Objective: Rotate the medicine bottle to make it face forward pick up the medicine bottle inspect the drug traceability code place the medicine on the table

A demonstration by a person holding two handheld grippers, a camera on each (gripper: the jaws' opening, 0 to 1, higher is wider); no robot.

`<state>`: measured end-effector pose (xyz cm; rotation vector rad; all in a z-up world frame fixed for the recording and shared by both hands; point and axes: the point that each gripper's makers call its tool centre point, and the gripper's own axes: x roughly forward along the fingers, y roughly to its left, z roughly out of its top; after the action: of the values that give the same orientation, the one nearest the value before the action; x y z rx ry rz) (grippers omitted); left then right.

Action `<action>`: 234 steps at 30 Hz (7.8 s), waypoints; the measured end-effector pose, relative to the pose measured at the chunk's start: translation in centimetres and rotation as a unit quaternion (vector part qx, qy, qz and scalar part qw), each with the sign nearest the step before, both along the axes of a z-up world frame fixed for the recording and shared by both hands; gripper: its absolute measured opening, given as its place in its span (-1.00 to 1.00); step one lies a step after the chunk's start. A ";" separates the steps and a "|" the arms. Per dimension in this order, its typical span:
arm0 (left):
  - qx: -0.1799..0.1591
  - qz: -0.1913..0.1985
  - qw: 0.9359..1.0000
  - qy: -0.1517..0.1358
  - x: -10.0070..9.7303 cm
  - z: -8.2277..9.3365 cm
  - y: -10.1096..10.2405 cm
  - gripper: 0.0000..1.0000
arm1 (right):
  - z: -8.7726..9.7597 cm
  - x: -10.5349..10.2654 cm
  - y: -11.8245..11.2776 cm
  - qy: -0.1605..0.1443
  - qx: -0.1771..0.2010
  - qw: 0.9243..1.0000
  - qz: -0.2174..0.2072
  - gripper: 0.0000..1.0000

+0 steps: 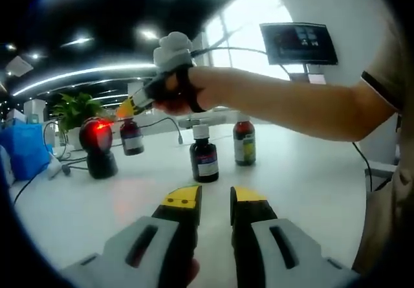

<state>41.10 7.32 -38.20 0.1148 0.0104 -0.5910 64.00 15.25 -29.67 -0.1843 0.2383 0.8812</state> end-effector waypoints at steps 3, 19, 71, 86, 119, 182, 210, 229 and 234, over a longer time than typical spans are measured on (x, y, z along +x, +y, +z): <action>0.001 0.000 1.000 0.000 0.0 0.0 0.0 -0.80 | 0.1 0.0 0.0 -0.001 -0.001 1.000 -0.001 -0.71; 0.006 0.001 1.000 -0.001 0.0 -0.2 0.0 -0.80 | 0.5 -0.4 -1.0 -0.007 -0.002 1.000 -0.003 -0.71; 0.029 0.009 1.000 0.003 0.3 -0.7 0.1 -0.80 | 3.5 -3.0 -16.2 -0.049 0.006 0.996 -0.079 -0.70; 0.035 0.012 0.999 0.003 0.3 -0.7 0.2 -0.80 | 3.7 -4.1 -20.6 -0.054 0.020 0.992 -0.110 -0.70; 0.047 0.017 0.999 0.005 0.5 -1.0 0.3 -0.80 | 0.5 -7.0 -29.8 -0.042 0.013 0.983 -0.180 -0.70; 0.057 0.018 0.998 0.003 0.5 -1.2 0.1 -0.80 | -5.1 -11.4 -33.3 -0.023 0.023 0.976 -0.216 -0.69; 0.059 0.018 0.998 0.004 0.2 -1.2 -0.2 -0.80 | -3.1 -13.9 -35.5 -0.060 0.082 0.970 -0.222 -0.72; 0.057 0.023 0.998 0.002 0.2 -1.0 -0.1 -0.80 | -5.6 -18.4 -33.5 -0.062 0.059 0.981 -0.175 -1.00; 0.058 0.022 0.998 0.000 0.3 -1.0 -0.2 -0.80 | -6.5 -19.6 -33.1 -0.058 0.057 0.982 -0.171 -1.00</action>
<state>41.37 7.16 -39.21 0.2268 0.0470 -0.5468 44.40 -17.85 -36.15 -0.0843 0.1054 0.5389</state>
